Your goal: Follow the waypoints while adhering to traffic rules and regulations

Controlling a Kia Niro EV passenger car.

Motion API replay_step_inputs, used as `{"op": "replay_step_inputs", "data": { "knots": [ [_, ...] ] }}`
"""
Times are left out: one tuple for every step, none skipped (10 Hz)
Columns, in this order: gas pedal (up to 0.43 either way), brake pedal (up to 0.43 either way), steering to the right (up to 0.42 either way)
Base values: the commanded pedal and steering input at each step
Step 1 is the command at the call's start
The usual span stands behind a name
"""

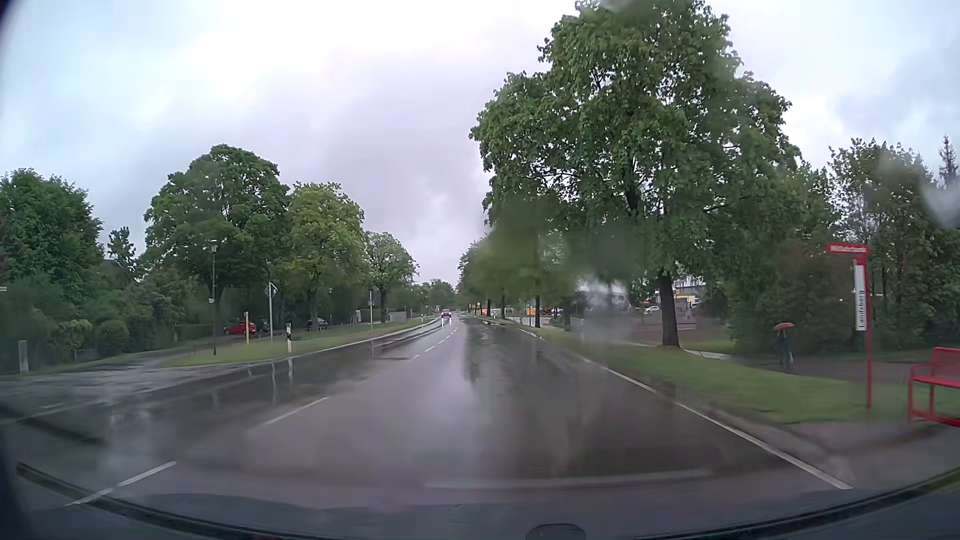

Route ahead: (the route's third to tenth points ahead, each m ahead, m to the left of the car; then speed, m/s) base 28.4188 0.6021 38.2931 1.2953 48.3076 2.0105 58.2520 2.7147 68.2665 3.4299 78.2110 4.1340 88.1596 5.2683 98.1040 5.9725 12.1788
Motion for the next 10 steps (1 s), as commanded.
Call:
{"op": "replay_step_inputs", "data": {
  "knots": [
    [0.177, 0.000, -0.016],
    [0.177, 0.000, -0.016],
    [0.177, 0.000, -0.016],
    [0.177, 0.000, -0.016],
    [0.177, 0.000, -0.016],
    [0.177, 0.000, -0.015],
    [0.177, 0.000, -0.014],
    [0.177, 0.000, -0.009],
    [0.177, 0.000, -0.006],
    [0.177, 0.000, -0.006]
  ]
}}
